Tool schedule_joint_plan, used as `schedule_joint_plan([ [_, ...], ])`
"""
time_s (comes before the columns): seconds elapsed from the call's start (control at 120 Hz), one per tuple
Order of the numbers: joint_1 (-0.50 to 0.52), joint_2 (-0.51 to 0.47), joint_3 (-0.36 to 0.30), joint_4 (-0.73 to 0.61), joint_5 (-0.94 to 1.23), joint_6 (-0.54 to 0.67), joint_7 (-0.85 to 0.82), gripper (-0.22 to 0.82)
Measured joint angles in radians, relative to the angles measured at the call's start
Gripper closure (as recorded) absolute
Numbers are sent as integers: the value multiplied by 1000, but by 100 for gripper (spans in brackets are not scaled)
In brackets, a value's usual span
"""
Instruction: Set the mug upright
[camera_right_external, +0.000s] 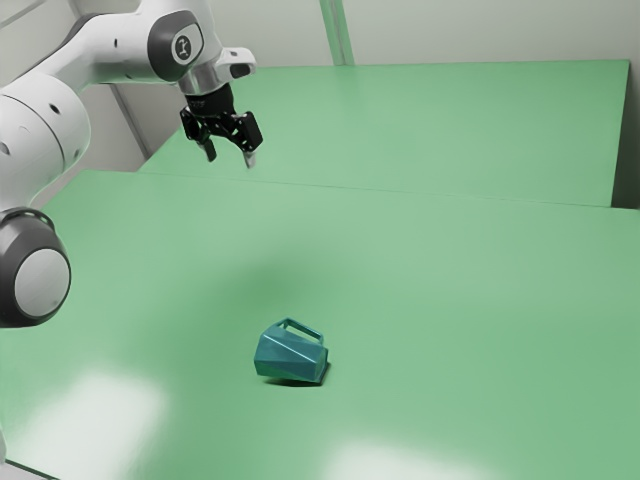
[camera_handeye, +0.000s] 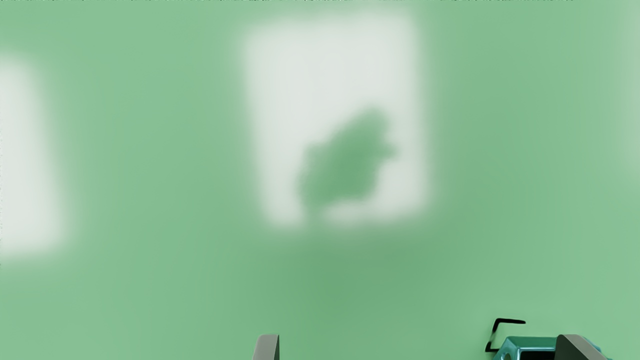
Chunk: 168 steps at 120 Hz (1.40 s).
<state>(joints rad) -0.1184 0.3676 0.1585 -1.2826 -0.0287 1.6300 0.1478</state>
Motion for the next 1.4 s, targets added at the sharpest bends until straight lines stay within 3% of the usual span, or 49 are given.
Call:
schedule_joint_plan([
  [0.333,2,-36,2,-36,-33,6,13,0],
  [0.542,23,-286,4,-476,-233,96,20,0],
  [0.842,48,-414,4,-832,-489,216,56,0],
  [1.075,2,-421,4,-956,-544,241,128,0],
  [1.4,22,-434,5,-1010,-527,243,205,0],
])
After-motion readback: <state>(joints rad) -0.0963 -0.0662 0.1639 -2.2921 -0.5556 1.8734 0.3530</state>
